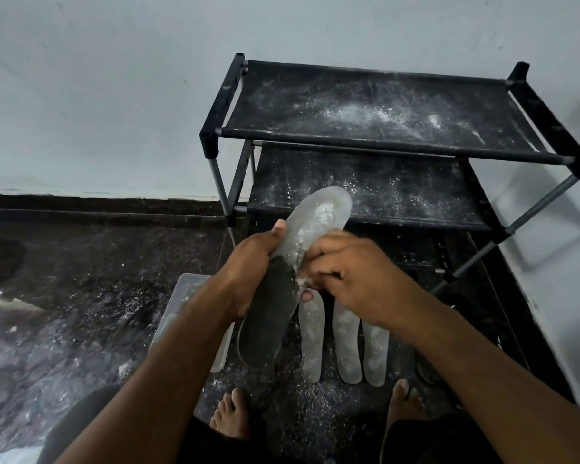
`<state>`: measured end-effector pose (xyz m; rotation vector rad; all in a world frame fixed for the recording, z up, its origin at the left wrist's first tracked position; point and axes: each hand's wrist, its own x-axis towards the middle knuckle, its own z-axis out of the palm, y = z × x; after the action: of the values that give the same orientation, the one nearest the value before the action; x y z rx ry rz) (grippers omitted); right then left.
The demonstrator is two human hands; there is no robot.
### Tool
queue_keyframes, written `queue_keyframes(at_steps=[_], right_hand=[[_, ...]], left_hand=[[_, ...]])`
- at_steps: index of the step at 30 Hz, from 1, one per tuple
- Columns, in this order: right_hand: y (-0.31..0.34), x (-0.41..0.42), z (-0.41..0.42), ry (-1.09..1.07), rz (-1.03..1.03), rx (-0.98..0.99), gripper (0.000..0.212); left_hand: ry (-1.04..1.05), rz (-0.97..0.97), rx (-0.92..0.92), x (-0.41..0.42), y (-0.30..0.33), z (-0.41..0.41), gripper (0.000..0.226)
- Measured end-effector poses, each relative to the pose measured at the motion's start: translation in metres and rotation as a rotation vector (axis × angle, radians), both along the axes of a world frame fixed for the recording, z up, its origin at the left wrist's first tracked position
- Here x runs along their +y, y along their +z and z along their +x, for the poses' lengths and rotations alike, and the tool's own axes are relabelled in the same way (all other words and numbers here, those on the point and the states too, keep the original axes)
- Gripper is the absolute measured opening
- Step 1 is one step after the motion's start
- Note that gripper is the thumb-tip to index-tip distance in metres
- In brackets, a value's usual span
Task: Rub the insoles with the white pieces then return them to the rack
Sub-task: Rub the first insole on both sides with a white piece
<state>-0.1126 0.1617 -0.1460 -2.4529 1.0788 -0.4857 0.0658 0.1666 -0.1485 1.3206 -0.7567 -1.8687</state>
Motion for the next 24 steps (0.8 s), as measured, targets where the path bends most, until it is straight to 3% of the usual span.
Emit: queue_keyframes(at_steps=[4, 9, 12, 14, 18, 22, 24], right_hand=[[0.000, -0.007, 0.002, -0.184, -0.184, -0.056, 0.014], [0.001, -0.006, -0.006, -0.036, 0.131, -0.061, 0.007], [0.004, -0.011, -0.009, -0.182, -0.087, -0.153, 0.011], [0.004, -0.010, 0.001, -0.178, -0.118, -0.121, 0.010], [0.005, -0.001, 0.002, -0.012, 0.185, -0.052, 0.004], [0.007, -0.003, 0.002, -0.111, -0.059, -0.130, 0.008], [0.006, 0.000, 0.009, -0.118, -0.101, -0.072, 0.009]], left_hand=[[-0.067, -0.004, 0.025, 0.001, 0.002, -0.004, 0.061], [-0.034, 0.012, -0.018, 0.001, 0.002, -0.002, 0.057], [-0.103, 0.008, -0.066, 0.002, 0.003, -0.003, 0.059], [-0.132, 0.001, -0.063, 0.003, 0.005, -0.006, 0.056], [-0.121, 0.016, -0.044, 0.002, 0.008, -0.002, 0.054], [-0.181, 0.023, -0.040, 0.003, 0.009, 0.005, 0.058], [-0.181, 0.022, -0.018, 0.003, 0.011, 0.003, 0.054]])
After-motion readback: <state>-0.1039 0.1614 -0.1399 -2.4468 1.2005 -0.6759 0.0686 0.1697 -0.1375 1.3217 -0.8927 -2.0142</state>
